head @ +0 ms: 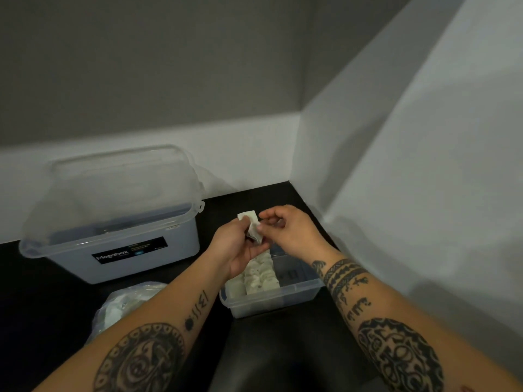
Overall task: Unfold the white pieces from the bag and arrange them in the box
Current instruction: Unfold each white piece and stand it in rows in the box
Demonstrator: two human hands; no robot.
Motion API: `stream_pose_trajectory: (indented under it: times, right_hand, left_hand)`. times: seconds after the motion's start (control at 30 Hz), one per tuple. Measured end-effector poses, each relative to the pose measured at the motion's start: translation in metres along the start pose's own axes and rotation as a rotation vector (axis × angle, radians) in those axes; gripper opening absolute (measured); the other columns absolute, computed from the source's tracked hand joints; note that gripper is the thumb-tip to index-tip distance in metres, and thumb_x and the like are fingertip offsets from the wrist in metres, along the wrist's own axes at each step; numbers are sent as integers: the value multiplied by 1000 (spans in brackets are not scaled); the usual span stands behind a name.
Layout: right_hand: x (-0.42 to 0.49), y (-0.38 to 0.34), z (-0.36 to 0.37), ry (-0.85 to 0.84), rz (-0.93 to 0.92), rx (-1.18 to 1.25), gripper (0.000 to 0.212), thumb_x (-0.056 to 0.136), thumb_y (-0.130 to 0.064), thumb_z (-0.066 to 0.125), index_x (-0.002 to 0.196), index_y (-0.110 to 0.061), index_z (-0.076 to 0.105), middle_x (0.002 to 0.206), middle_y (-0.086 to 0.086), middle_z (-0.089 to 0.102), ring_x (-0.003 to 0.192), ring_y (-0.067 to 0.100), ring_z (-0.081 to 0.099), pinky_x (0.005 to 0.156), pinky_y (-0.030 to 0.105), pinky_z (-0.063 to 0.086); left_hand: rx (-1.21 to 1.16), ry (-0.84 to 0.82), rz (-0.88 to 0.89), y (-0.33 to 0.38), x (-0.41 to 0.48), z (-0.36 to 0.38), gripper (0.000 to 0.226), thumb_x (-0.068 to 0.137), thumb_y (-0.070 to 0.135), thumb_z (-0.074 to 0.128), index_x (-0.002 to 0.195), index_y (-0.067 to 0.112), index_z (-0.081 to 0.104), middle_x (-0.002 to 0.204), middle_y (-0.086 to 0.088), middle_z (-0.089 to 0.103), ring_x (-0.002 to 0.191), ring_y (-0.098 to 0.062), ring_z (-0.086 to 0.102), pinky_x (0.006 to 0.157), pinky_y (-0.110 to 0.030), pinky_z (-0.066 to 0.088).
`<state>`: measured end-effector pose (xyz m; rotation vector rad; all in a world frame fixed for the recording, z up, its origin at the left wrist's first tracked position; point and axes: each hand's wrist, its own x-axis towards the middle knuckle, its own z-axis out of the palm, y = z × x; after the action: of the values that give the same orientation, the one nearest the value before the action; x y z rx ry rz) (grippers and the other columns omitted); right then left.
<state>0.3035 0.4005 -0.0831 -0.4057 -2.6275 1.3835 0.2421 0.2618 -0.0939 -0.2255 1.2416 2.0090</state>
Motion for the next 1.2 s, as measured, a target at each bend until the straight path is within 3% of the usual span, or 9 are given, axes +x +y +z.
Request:
stream_pose_trajectory:
  times: [0.07,0.3,0.4,0.5,0.63,0.77,0.87,1.07,1.2]
  right_hand:
    - [-6,-9,5,6,-7,-52,36,88,-38,76,122,-28,71,105,-15,58,91,-5,60,71,7,45]
    - [-23,-24,13,3,0,-111,19,93,-38,70,108,-27,74,104,-8,62,90,2,61,70,12,43]
    - [-28,-25,15,42,80,180,13,95,-23,70,104,-13,72,94,-5,71,75,-4,67,66,14,49]
    - [-33,-25,14,102,174,428,15,97,-20,67,107,-8,70,91,-2,70,67,-5,64,55,11,48]
    - [-29,-20,16,144,269,566,17,97,-24,67,107,-11,70,96,1,70,78,7,62,58,19,50]
    - [-25,-19,27,232,223,500,18,94,-23,70,103,-8,71,93,0,72,80,6,64,66,18,48]
    - [-26,-16,33,248,203,488,15,92,-24,73,100,-10,71,93,2,76,88,13,72,77,22,55]
    - [-28,-6,28,241,210,543,9,91,-12,74,98,-12,69,89,4,74,84,13,69,79,26,55]
    - [-30,-2,25,233,186,609,9,91,-8,73,97,-12,68,84,0,74,79,8,69,76,21,54]
  left_hand:
    - [19,-46,-8,3,-6,-2,36,112,22,36,139,3,49,117,-23,73,107,-34,74,98,-52,56]
    - [35,-90,-40,12,-17,-17,37,111,21,39,139,-2,43,116,-29,71,104,-39,74,83,-53,61]
    - [65,-63,-36,10,-17,-21,36,110,22,41,139,1,47,124,-26,68,108,-39,72,74,-53,62]
    - [84,-11,-1,7,-17,-26,29,108,11,42,135,9,54,119,-20,71,108,-37,71,75,-50,61]
    - [76,-23,33,9,-20,-28,22,104,9,47,122,13,59,94,-9,79,83,-22,72,73,-39,59]
    - [262,-22,148,12,-21,-29,21,96,27,70,115,17,67,97,-6,73,73,-14,59,71,-32,54]
    - [444,-8,266,11,-20,-28,23,90,23,77,111,18,69,91,-6,70,66,-11,59,61,-27,50]
    - [526,134,413,0,-14,-26,22,86,26,81,105,25,70,100,-4,71,82,-15,65,67,-30,53]
    - [531,45,362,-1,-14,-25,8,90,26,77,97,23,76,89,-1,72,77,-15,63,67,-33,53]
